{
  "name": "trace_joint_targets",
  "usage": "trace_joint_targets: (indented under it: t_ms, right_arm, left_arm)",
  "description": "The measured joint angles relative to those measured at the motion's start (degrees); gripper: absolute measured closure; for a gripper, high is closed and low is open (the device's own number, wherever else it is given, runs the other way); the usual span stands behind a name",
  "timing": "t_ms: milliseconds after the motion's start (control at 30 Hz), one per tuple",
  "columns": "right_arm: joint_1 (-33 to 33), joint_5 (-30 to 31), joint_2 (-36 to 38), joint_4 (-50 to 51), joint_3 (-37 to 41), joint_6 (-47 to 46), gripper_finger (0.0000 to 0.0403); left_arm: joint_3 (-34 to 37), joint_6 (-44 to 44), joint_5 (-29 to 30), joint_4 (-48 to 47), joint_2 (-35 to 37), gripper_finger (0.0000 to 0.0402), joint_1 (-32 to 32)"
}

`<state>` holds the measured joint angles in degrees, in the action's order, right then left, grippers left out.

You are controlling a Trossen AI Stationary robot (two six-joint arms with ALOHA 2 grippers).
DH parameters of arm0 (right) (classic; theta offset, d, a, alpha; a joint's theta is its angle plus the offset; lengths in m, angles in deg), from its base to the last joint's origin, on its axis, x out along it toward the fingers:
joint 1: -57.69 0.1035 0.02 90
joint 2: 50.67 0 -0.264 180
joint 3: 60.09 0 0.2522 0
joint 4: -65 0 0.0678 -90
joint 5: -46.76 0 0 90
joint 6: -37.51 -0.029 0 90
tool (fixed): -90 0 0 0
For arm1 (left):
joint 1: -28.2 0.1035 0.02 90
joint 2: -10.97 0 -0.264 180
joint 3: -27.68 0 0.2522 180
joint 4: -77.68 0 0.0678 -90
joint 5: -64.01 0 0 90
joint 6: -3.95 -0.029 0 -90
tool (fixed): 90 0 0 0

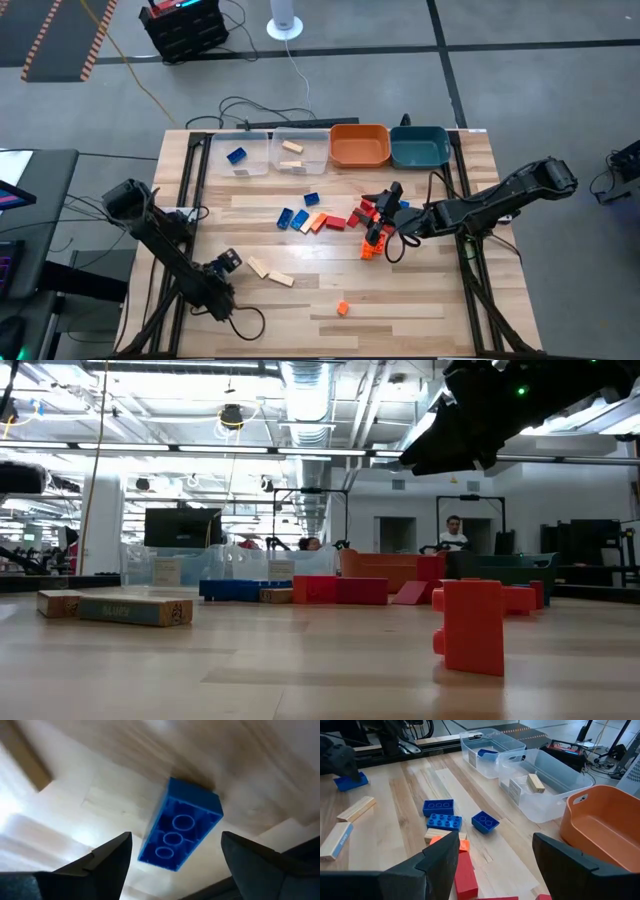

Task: Sort blocks
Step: Put the blue game piece into the left transparent bin

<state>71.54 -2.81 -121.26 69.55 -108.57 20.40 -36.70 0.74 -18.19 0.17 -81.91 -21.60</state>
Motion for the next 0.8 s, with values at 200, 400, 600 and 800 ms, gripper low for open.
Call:
trace_joint_targets:
  t_ms: [200, 400, 600, 800]
  right_arm:
    - [0.0, 0.0, 0.0, 0.2, 0.0, 0.0, 0.0121]
    - [0.0, 0.0, 0.0, 0.2, 0.0, 0.0, 0.0121]
    - [0.0, 0.0, 0.0, 0.2, 0.0, 0.0, 0.0121]
    - [-0.1, 0.0, 0.0, -0.2, 0.0, 0.0, 0.0121]
  left_arm:
    - [2.0, -7.3, 3.0, 5.1, 0.0, 0.0127, 0.0]
    - [3.7, -7.6, 0.7, 7.5, 0.2, 0.0225, 0.0]
    - [2.9, -5.2, 2.4, 6.5, 0.0, 0.0273, 0.6]
    - [1.9, 2.3, 15.4, 2.1, 4.5, 0.0273, 8.7]
